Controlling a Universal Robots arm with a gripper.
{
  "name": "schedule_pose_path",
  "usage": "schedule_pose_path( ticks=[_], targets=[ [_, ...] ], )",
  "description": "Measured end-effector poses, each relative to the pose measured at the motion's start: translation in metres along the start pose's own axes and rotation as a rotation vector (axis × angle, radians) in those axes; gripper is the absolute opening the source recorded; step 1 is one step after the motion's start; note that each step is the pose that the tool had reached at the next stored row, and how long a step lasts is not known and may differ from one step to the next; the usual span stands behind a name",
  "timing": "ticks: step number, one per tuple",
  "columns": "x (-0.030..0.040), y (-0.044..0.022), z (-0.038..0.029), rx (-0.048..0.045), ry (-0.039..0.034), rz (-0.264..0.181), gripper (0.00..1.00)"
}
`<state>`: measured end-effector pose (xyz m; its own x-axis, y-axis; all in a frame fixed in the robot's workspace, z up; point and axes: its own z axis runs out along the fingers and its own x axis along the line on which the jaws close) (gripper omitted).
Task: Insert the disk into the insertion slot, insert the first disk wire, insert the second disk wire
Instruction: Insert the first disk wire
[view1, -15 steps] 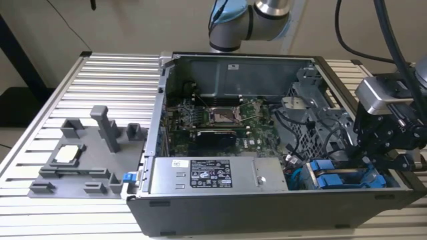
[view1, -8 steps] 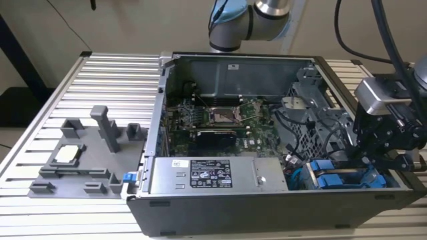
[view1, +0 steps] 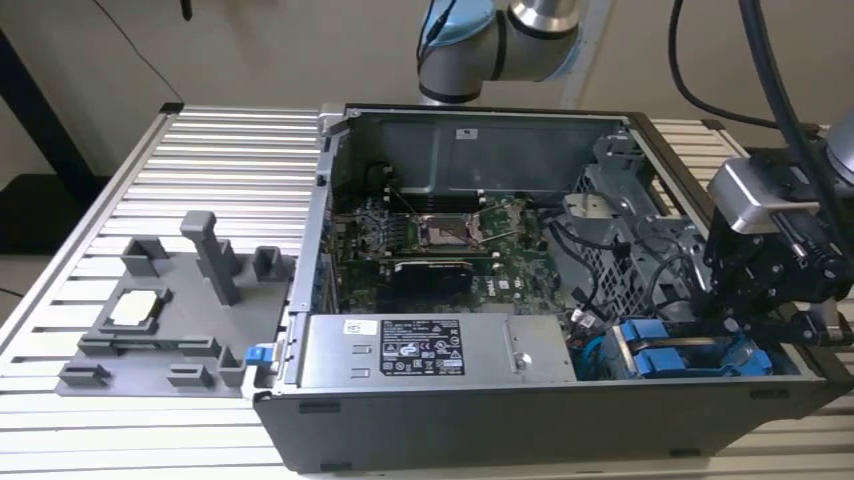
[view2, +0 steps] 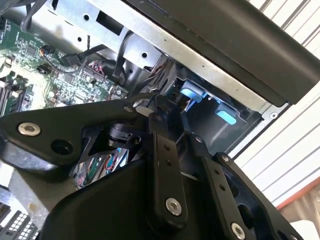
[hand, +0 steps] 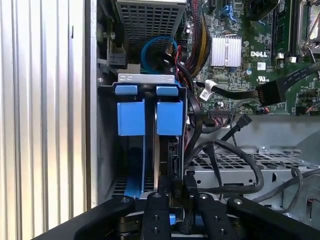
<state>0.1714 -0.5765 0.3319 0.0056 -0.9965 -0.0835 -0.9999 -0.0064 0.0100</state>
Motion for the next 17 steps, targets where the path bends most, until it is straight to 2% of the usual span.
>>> schedule_pose_path(
  ticks=[2, 4, 17],
  targets=[
    [-0.0001, 0.0, -0.0012, -0.0001, 0.0009, 0.0, 0.27],
    [-0.0004, 0.0, -0.0053, -0.0001, 0.0006, 0.0, 0.27],
    [-0.0048, 0.0017, -0.0566, 0.0, 0.0007, 0.0, 0.27]
  ],
)
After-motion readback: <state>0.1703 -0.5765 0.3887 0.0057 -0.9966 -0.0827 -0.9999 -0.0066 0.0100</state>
